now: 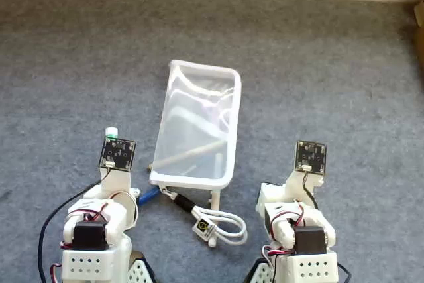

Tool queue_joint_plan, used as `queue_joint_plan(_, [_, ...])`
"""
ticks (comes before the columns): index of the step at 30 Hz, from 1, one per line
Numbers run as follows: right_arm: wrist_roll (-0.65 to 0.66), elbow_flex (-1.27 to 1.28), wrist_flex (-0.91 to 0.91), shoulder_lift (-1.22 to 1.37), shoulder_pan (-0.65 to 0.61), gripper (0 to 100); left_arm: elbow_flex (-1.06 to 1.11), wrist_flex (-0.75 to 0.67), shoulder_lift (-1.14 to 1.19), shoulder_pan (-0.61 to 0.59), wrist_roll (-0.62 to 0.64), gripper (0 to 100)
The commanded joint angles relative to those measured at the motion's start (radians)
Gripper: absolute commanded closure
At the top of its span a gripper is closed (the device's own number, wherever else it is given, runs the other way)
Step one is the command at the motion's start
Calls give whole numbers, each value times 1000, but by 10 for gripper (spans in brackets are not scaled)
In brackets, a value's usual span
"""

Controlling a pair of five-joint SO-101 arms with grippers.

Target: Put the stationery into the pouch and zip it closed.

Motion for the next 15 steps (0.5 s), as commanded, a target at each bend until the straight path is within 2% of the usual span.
queue_joint_plan(1, [-5,142,5,-13,13,987,19,5,-5,-5,-6,993])
queue_joint_plan(7, [35,4,-1,-13,101,982,19,5,-5,-5,-6,993])
queue_joint_plan(12, [416,-157,-8,-13,105,982,19,5,-5,-5,-6,993])
queue_joint_plan(13, [471,-179,-18,-13,104,982,19,5,-5,-5,-6,993])
queue_joint_plan(15, [496,-223,-25,-13,104,982,19,5,-5,-5,-6,993])
